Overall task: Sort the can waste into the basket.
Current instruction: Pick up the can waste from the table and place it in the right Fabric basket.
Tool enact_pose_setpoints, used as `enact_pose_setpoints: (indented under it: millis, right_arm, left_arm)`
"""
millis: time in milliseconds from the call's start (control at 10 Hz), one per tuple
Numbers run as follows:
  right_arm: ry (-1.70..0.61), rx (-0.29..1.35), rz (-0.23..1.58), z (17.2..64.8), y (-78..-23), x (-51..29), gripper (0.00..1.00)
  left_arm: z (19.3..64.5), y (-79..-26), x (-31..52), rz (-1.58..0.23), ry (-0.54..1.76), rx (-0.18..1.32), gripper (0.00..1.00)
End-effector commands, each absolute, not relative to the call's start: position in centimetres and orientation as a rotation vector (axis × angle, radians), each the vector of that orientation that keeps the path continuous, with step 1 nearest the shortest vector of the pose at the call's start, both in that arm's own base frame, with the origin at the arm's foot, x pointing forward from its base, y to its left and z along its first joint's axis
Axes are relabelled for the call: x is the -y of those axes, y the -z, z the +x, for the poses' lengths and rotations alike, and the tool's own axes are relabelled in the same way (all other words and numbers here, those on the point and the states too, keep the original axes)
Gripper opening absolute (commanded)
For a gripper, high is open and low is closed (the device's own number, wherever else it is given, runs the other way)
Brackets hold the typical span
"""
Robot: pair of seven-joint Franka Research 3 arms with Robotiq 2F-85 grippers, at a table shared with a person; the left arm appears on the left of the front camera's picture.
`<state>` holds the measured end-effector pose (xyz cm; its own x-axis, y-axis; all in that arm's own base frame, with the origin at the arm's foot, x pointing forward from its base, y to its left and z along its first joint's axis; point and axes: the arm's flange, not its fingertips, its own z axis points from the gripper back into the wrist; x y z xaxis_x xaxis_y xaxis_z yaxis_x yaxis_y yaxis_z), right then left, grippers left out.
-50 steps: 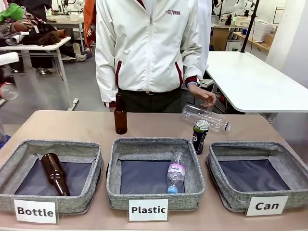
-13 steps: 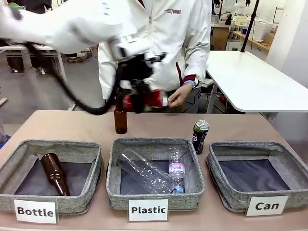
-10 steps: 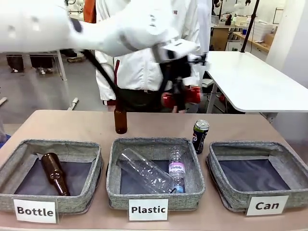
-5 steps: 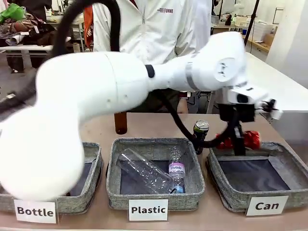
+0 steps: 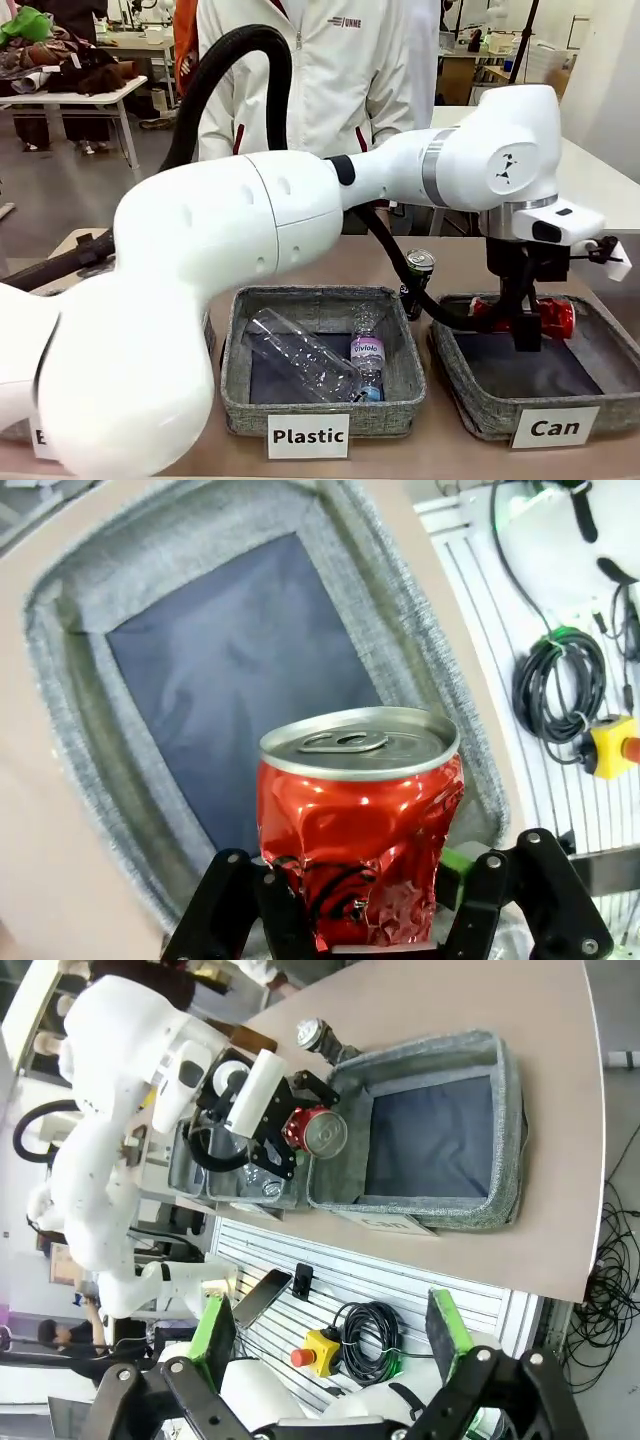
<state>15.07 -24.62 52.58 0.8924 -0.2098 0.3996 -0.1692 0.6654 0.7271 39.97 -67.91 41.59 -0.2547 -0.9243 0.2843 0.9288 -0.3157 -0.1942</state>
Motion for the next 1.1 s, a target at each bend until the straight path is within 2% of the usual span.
enact_pose_setpoints:
  millis: [0, 100, 200, 300, 400, 500, 600, 1000]
  right_arm:
    - [0.039, 0.485, 0.862, 14.9, -52.7, 24.2, 1.0]
    - [0.039, 0.485, 0.862, 14.9, -52.7, 24.2, 1.0]
    - [0.039, 0.485, 0.862, 14.9, -52.7, 24.2, 1.0]
    - [0.039, 0.485, 0.862, 14.9, -52.7, 24.2, 1.0]
    - [0.039, 0.485, 0.862, 14.9, -52.7, 24.2, 1.0]
    - [0.039, 0.485, 0.862, 14.9, -52.7, 24.2, 1.0]
    - [0.039, 0.485, 0.862, 14.9, -52.7, 24.2, 1.0]
    - [0.039, 0.485, 0.862, 14.9, -52.7, 24.2, 1.0]
  left_arm:
    - [39.3, -41.3, 68.4, -0.408, 1.858, 0.007, 0.0]
    - [39.0, -40.7, 68.4, -0.415, 1.875, 0.05, 0.0]
    - [38.8, -40.5, 68.6, -0.412, 1.887, 0.1, 0.59]
    - [38.6, -40.5, 68.7, -0.408, 1.883, 0.11, 0.59]
    - [38.7, -40.7, 68.6, -0.406, 1.871, 0.142, 1.0]
    - [38.9, -40.9, 68.4, -0.397, 1.86, 0.14, 0.63]
    - [38.9, -40.9, 68.4, -0.378, 1.855, 0.153, 1.0]
    - [38.0, -41.7, 67.6, -0.403, 1.832, 0.152, 1.0]
